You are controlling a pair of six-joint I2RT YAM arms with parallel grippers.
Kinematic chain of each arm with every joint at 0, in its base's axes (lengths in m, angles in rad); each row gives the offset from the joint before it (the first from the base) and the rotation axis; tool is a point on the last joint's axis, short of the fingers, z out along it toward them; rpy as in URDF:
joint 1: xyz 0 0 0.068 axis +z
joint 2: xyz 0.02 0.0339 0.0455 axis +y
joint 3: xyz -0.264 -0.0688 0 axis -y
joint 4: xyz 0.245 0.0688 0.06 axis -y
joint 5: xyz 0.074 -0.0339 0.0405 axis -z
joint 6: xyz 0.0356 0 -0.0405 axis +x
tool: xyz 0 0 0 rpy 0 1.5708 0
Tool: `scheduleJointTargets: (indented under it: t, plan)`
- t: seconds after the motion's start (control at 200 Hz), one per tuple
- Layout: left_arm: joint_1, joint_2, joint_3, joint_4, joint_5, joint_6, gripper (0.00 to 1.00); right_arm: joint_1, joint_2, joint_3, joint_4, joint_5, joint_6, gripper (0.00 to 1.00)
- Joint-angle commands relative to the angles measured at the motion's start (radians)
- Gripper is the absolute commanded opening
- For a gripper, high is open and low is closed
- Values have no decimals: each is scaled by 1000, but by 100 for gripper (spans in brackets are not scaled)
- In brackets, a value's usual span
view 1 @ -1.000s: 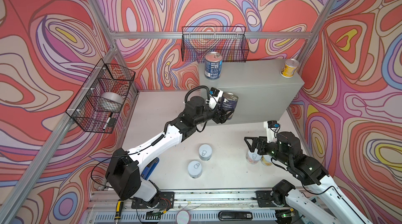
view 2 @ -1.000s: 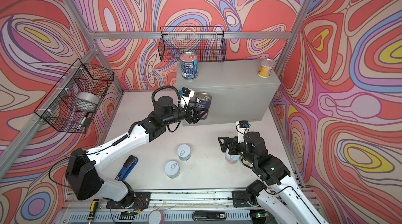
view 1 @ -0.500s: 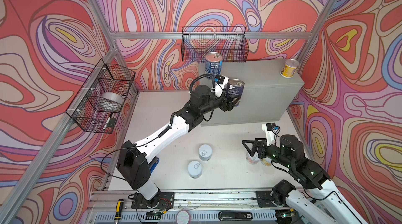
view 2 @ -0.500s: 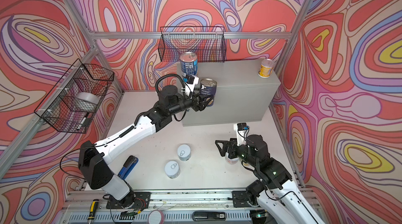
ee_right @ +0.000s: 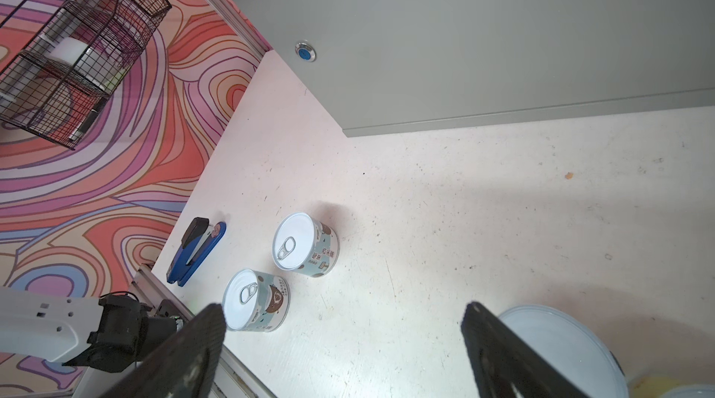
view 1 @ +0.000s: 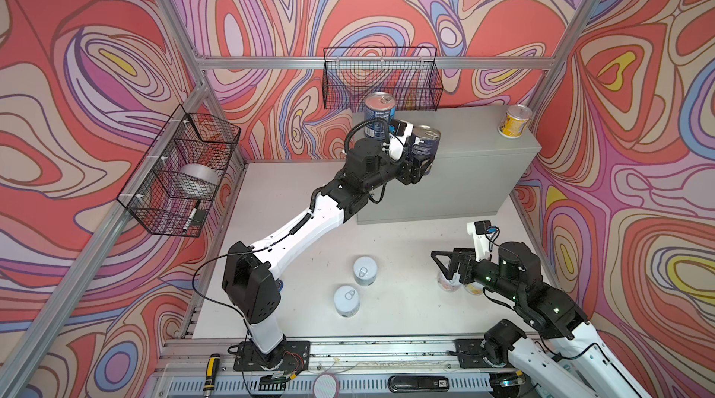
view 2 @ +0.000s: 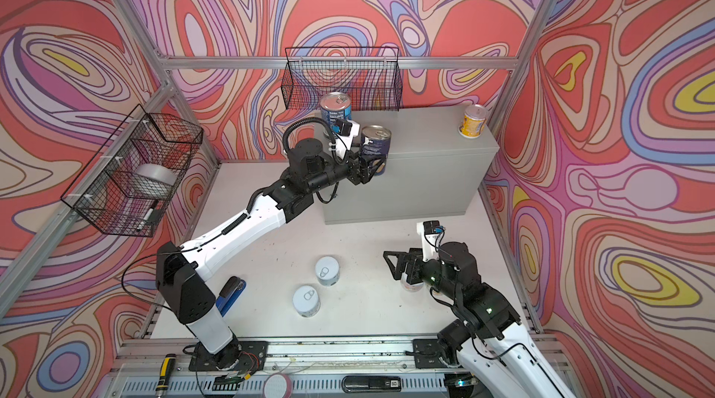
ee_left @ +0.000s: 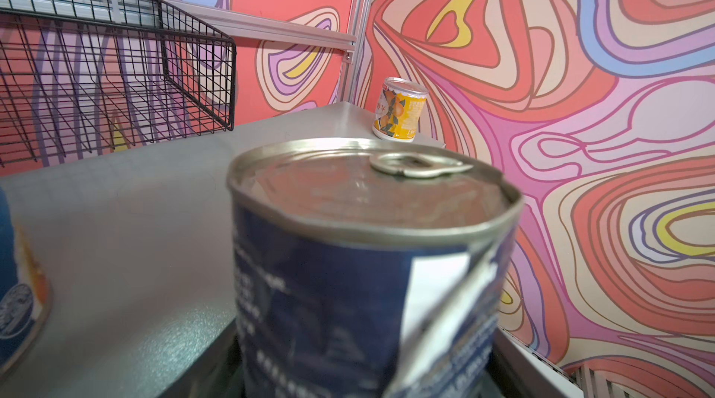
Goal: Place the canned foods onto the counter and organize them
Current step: 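Carry the navy can with the left gripper up onto the cabinet top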
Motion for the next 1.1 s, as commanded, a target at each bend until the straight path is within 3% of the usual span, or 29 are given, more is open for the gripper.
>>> scheduleJointTargets:
  t: [0.0, 0.195, 0.441, 1.092]
  plan:
    - [-1, -2, 105, 124, -11, 21, 41, -2, -14, -14, -29, 4, 9, 98]
    - [-1, 58, 211, 128, -10, 41, 40, -2, -50, -36, -36, 16, 28, 98]
    - [-2, 127, 266, 219, -109, 96, 40, -1, -83, -71, -28, 16, 53, 98]
    - [-1, 315, 438, 204, -253, 220, 39, -1, -53, -90, -10, 20, 37, 98]
